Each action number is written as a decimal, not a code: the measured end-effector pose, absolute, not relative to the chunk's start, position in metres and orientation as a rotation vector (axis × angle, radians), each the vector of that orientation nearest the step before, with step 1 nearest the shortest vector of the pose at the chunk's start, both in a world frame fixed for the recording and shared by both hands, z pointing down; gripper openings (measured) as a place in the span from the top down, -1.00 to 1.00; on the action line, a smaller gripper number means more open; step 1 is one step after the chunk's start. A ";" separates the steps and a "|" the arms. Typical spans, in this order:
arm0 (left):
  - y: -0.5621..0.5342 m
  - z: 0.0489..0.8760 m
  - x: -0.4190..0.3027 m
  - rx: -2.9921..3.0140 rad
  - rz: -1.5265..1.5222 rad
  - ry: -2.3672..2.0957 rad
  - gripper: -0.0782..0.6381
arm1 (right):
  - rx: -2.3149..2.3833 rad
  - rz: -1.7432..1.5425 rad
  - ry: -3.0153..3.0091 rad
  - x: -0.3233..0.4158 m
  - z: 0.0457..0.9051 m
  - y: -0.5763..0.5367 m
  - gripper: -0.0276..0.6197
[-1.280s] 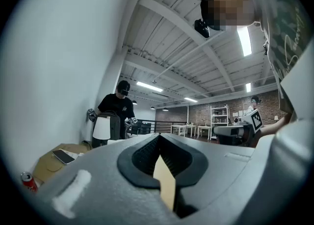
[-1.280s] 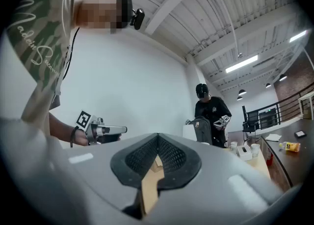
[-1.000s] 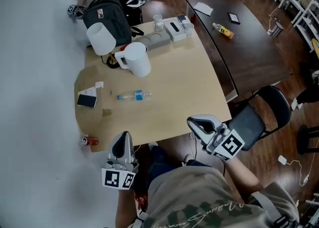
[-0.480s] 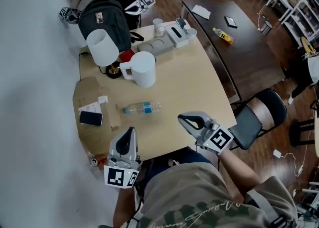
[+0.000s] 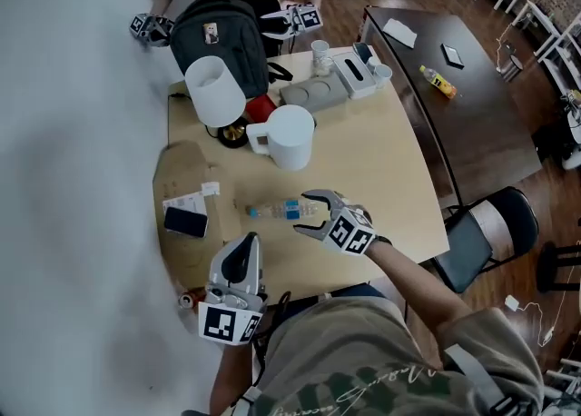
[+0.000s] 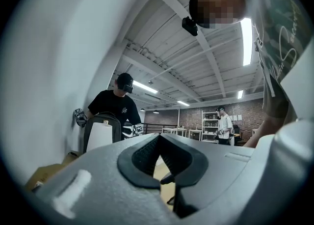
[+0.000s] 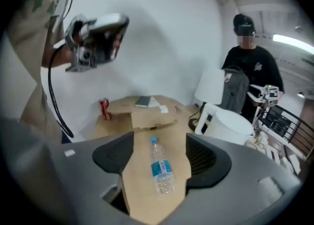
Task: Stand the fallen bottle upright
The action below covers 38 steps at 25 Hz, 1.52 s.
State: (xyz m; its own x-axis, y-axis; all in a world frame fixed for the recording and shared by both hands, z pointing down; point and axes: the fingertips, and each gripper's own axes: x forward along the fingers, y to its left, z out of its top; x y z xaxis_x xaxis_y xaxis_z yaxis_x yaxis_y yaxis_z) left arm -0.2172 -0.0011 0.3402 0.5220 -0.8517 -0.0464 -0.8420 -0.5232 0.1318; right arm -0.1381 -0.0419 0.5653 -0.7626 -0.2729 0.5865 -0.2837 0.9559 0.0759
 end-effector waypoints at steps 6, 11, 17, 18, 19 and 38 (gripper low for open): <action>-0.014 0.336 -0.227 2.619 -0.158 -1.533 0.77 | -0.021 -0.076 -2.140 -0.195 0.697 -0.039 -0.19; -0.021 0.343 -0.243 2.567 -0.139 -1.557 0.77 | -0.109 -0.115 -1.949 -0.209 0.768 -0.047 -0.18; -0.028 0.355 -0.258 2.492 -0.095 -1.619 0.76 | -0.129 -0.126 -1.935 -0.214 0.798 -0.047 -0.08; -0.029 0.357 -0.259 2.484 -0.087 -1.621 0.77 | -0.128 -0.130 -1.951 -0.216 0.797 -0.048 -0.08; -0.030 0.359 -0.258 2.477 -0.081 -1.620 0.77 | -0.127 -0.140 -1.963 -0.217 0.797 -0.049 -0.08; -0.034 0.355 -0.158 2.665 0.088 -1.399 0.76 | 0.703 0.128 -2.982 -0.106 0.627 -0.055 -0.06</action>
